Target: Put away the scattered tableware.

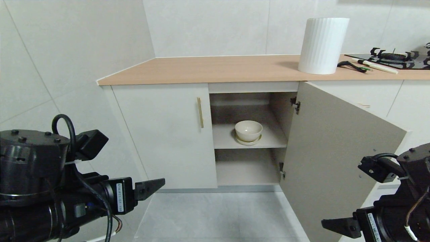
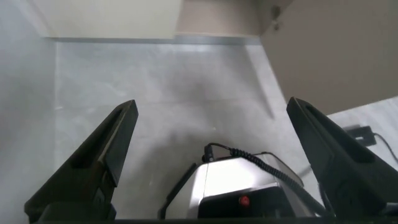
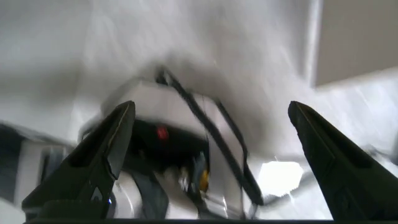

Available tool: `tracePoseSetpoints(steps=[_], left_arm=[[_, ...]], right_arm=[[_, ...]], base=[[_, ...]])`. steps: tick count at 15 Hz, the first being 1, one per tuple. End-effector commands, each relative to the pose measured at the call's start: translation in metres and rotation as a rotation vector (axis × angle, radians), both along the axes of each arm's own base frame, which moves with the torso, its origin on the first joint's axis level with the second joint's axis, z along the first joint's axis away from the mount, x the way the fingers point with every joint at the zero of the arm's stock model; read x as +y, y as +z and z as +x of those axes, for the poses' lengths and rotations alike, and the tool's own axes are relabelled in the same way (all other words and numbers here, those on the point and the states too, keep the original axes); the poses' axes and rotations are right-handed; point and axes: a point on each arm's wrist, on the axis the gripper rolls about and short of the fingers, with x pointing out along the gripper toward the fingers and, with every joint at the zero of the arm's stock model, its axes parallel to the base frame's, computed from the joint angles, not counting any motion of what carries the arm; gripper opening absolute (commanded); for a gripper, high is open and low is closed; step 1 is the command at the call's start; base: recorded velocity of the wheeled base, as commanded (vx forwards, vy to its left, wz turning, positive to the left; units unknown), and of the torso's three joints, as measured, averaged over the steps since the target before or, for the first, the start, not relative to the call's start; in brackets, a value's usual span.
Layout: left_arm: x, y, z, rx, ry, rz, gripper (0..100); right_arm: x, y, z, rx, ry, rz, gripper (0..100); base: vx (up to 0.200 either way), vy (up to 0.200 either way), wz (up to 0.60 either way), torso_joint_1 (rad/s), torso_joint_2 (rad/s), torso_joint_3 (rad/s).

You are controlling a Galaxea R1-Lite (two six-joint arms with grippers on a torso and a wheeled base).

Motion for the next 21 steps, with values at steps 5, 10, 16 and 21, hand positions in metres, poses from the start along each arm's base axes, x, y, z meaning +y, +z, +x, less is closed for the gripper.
tracePoseSetpoints(steps=[5,10,16,21], left_arm=[[0.0,0.0,0.0,0.0,0.001,0.0,100],[0.0,0.0,0.0,0.002,0.001,0.0,100],[0.0,0.0,0.0,-0.001,-0.001,-0.001,100],[0.0,0.0,0.0,-0.002,-0.002,-0.002,100]], right_arm=[[-0.022,0.002,0.017,-0.024,-0.118,-0.063,100],[-0.068,0.005,0.041,0.002,-0.314,-0.199,100],[-0.098,-0.009,0.086,-0.023,-0.513,-0.18,100],[-0.096,-0.018,0.109,-0.084,-0.599,-0.077,100]], base=[[0.0,-0.2,0.0,0.0,0.0,0.0],[0.0,0.0,0.0,0.0,0.0,0.0],[0.0,0.0,0.0,0.0,0.0,0.0],[0.0,0.0,0.0,0.0,0.0,0.0]])
